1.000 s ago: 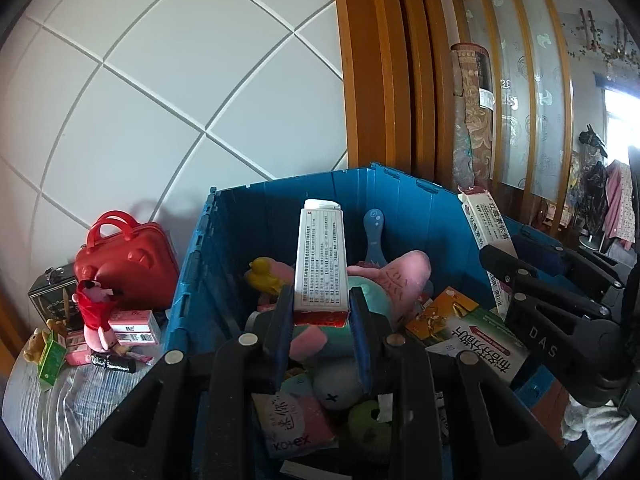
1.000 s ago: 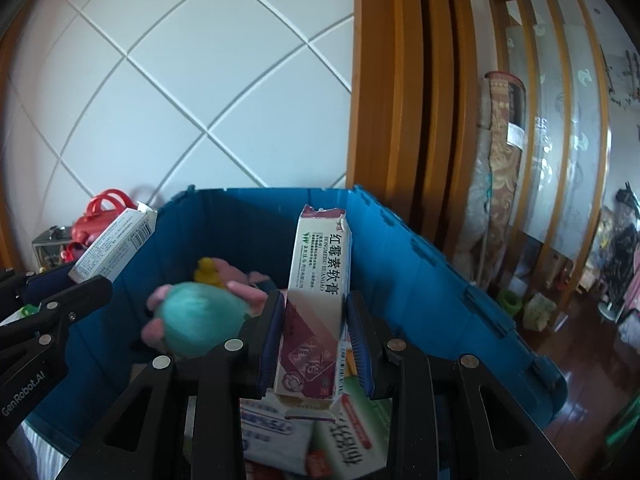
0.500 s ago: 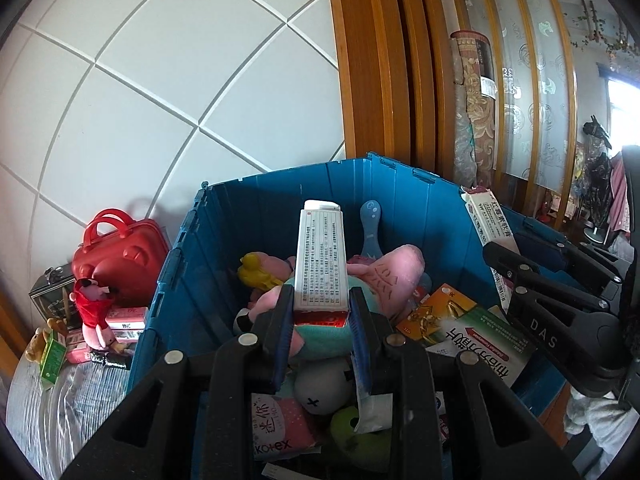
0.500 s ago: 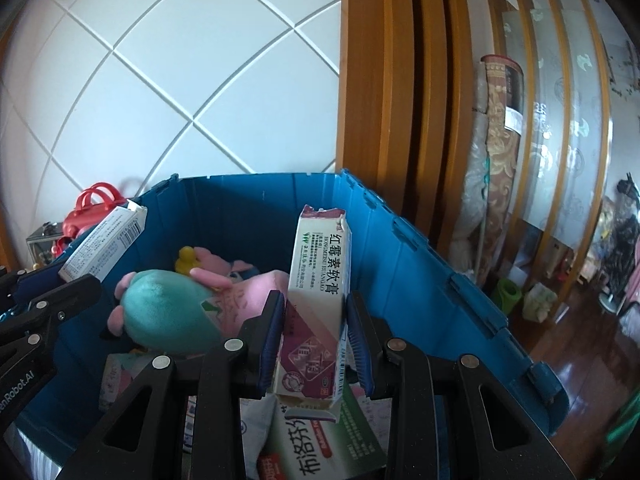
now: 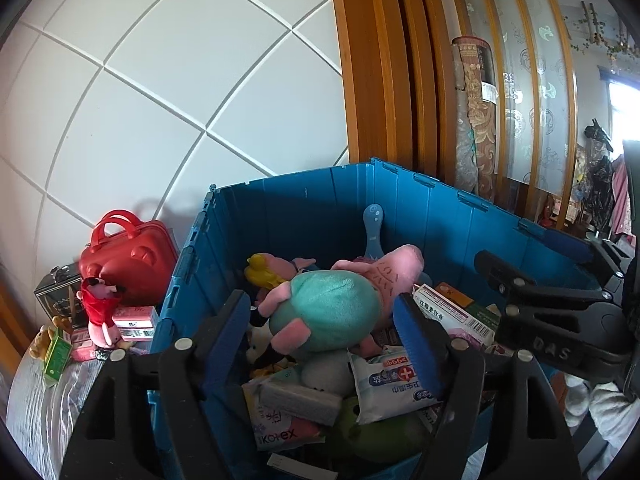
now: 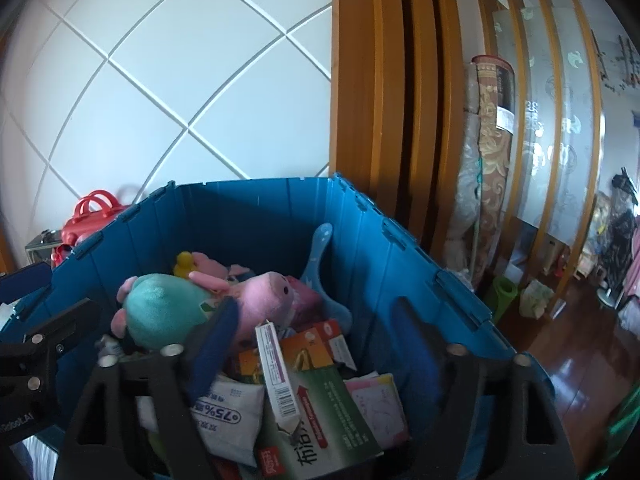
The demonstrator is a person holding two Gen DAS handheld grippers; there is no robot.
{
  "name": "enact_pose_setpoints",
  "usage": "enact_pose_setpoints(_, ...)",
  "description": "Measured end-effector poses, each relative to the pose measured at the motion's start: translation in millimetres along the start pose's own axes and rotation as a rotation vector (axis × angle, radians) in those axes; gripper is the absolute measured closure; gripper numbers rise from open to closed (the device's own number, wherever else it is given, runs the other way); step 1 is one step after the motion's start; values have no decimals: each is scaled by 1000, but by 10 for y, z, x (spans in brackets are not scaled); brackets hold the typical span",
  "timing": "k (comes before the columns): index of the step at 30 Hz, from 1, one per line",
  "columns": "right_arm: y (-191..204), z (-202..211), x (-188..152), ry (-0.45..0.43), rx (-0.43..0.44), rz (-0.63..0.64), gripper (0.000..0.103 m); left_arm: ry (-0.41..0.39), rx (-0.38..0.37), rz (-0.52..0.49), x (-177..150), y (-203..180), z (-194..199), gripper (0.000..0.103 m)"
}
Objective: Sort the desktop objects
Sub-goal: 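Carry both small boxes into the blue bin and open both grippers, then move both grippers back toward the pile on the bed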
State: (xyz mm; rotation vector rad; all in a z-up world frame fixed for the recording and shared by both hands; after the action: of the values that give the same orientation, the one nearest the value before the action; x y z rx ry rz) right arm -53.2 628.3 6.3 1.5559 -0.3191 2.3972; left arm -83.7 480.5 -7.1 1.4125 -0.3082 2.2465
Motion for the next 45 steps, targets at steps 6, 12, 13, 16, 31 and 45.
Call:
enact_pose_setpoints(6, 98, 175, 105, -46, 8, -1, 0, -31, 35, 27, -18, 238, 209, 25)
enact_pose_setpoints(12, 486, 322, 186, -79, 65, 21, 0, -41, 103, 91, -130, 779, 442, 25)
enact_pose_setpoints(13, 587, 360, 205, -87, 80, 28, 0, -40, 116, 107, -155, 884, 479, 25)
enact_pose_setpoints(16, 873, 514, 277, -126, 125, 39, 0, -44, 151, 155, -250, 1247, 621, 25)
enact_pose_setpoints(31, 2977, 957, 431, -170, 337, 155, 0, -18, 313, 350, -1009, 3335, 1234, 25)
enact_pose_setpoints(45, 4838, 41, 25, 40, 423, 279, 0, 138, 494, 471, -1965, 5398, 1100, 25)
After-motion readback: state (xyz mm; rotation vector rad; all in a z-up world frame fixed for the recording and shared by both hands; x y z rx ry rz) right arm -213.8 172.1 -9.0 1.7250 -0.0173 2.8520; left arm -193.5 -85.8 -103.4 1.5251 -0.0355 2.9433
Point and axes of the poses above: each gripper's, at about its wrist camera, not at the fingertips, and z roughly against the way its jaws point, y to its left, x to its top, the point moved 9 cm from there along -z, roughly the way its jaws point, and after that the axes turned 3 degrees about -x, right-handed, at the moved point
